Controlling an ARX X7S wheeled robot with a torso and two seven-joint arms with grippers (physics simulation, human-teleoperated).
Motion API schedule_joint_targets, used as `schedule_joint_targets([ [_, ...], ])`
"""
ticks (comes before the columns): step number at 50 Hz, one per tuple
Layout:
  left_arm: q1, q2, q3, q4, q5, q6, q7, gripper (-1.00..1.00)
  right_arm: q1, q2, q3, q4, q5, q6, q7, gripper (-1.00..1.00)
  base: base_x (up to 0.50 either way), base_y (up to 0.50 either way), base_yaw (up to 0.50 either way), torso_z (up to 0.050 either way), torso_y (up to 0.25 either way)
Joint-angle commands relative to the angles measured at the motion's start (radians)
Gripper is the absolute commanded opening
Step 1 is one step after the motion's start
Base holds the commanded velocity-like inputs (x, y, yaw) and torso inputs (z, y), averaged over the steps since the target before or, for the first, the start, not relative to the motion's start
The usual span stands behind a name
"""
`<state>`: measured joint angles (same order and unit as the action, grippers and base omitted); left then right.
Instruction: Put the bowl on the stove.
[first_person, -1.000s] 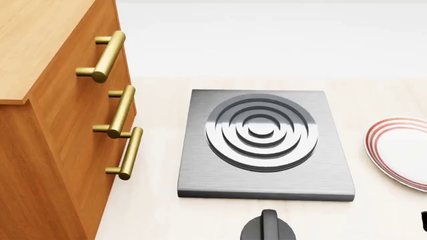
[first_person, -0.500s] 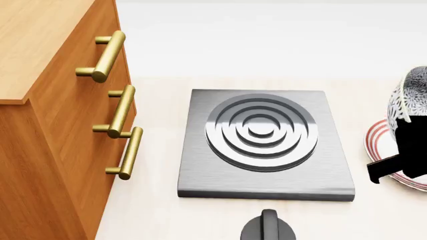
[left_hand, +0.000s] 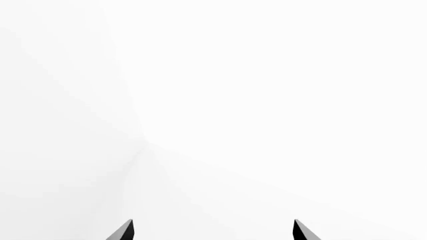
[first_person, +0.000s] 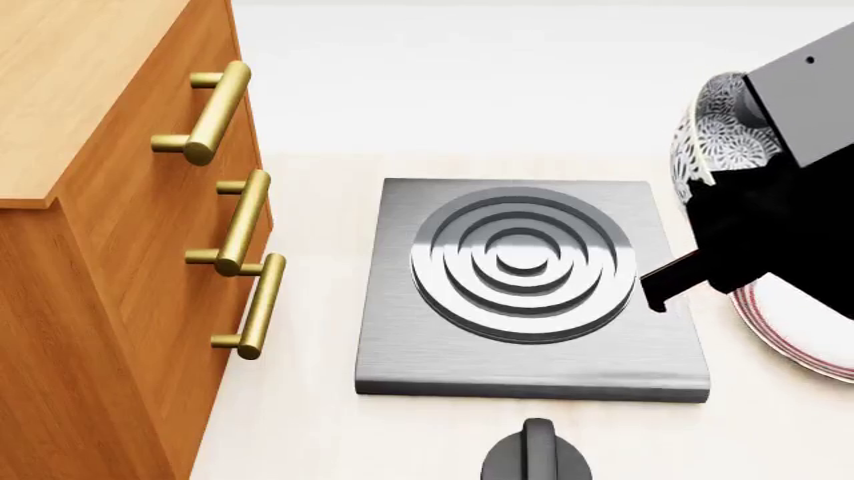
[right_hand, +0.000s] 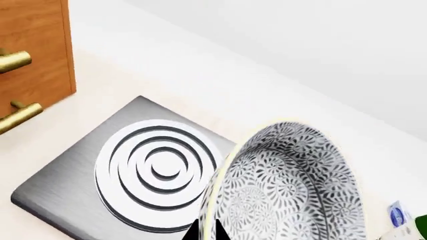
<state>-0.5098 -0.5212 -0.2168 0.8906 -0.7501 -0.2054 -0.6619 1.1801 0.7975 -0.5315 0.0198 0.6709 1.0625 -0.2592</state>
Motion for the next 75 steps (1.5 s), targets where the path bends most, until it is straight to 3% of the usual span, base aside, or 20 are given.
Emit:
schedule_joint_targets([
  [1, 0.002, -0.003, 0.000, 0.000, -0.001, 0.004, -0.002, 1.00, 0.045, -0.045, -0.028, 0.024, -0.028, -0.023, -0.025, -1.00, 0.00, 0.00, 0.00, 0.000, 0.000],
  [34, 0.002, -0.011, 0.006, 0.000, -0.002, 0.010, -0.010, 1.00, 0.056, -0.056, -0.060, 0.036, -0.041, -0.046, -0.048, -1.00, 0.00, 0.00, 0.00, 0.000, 0.000],
  [51, 0.005, -0.006, 0.022, -0.001, -0.004, 0.017, -0.008, 1.00, 0.228, -0.296, -0.208, 0.629, -0.212, -0.379, -0.299, -1.00, 0.00, 0.00, 0.00, 0.000, 0.001],
  [57, 0.010, -0.006, 0.024, -0.002, -0.001, 0.020, -0.007, 1.00, 0.325, -0.416, -0.266, 0.960, -0.286, -0.541, -0.409, -1.00, 0.00, 0.00, 0.00, 0.000, 0.002],
  [60, 0.013, -0.003, 0.031, -0.001, 0.003, 0.022, -0.005, 1.00, 0.419, -0.530, -0.296, 1.281, -0.337, -0.706, -0.491, -1.00, 0.00, 0.00, 0.00, 0.000, 0.000],
  [75, 0.014, -0.003, 0.038, -0.001, 0.004, 0.026, -0.006, 1.00, 0.403, -0.592, -0.100, 1.289, -0.576, -0.657, -0.537, -1.00, 0.00, 0.00, 0.00, 0.000, 0.000],
])
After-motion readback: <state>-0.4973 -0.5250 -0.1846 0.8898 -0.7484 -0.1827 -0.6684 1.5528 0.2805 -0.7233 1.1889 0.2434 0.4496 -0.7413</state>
